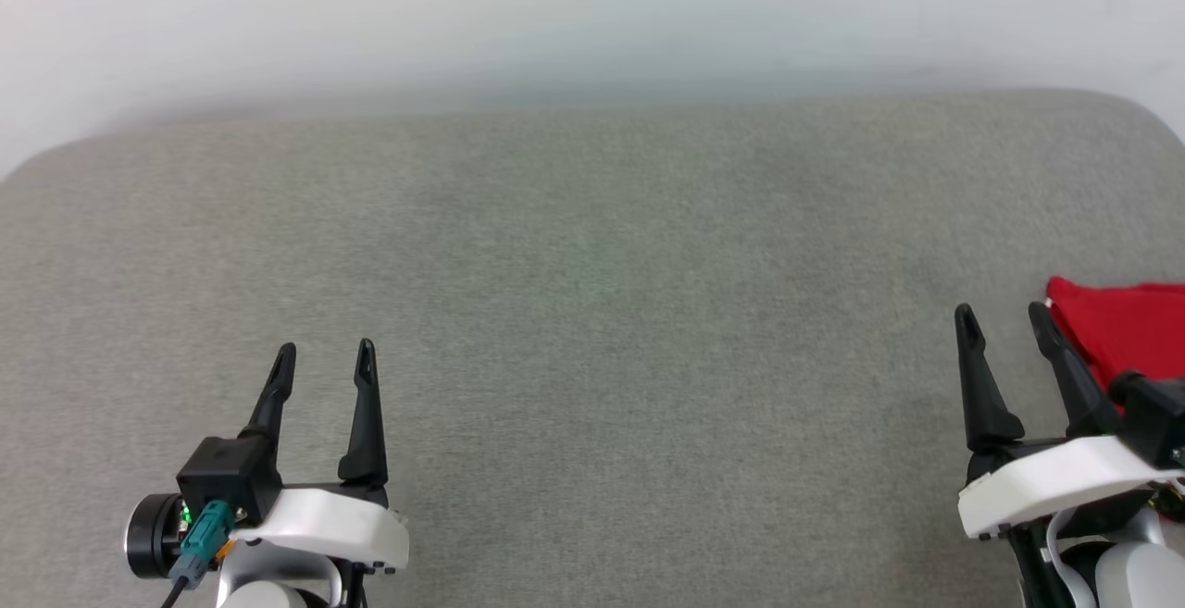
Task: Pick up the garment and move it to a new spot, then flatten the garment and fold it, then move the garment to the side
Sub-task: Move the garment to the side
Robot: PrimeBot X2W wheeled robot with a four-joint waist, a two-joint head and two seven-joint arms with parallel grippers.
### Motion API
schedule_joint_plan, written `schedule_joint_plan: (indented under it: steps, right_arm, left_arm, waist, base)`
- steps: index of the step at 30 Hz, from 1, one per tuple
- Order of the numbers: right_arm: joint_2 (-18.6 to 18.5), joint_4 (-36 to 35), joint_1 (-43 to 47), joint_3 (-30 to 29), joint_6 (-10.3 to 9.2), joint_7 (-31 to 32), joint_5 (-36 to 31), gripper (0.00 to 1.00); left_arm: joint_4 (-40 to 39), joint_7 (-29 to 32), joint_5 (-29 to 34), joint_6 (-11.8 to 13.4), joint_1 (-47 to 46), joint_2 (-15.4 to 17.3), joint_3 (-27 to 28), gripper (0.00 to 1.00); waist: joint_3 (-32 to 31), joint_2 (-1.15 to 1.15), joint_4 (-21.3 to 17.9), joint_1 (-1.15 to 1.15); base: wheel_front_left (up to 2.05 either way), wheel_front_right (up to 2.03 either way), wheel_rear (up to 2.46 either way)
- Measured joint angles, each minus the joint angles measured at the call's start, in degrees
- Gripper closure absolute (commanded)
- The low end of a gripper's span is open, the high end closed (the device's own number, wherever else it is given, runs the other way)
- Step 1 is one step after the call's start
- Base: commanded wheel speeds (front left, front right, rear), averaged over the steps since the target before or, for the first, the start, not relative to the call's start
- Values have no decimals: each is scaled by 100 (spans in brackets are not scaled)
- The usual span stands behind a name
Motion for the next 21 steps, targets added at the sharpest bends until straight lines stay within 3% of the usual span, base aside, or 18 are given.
schedule_joint_plan:
  steps: [8,21]
  right_arm:
    - [56,-656,563,103,0,172,-44,0]
    - [103,-1089,1010,204,0,437,-147,0]
  left_arm:
    - [112,-15,-20,-62,285,33,34,0]
    - [299,-23,-49,-220,511,7,100,0]
  waist:
    - [-375,0,183,0]
    - [-729,0,229,0]
  base:
    - [0,0,0]
    - [0,0,0]
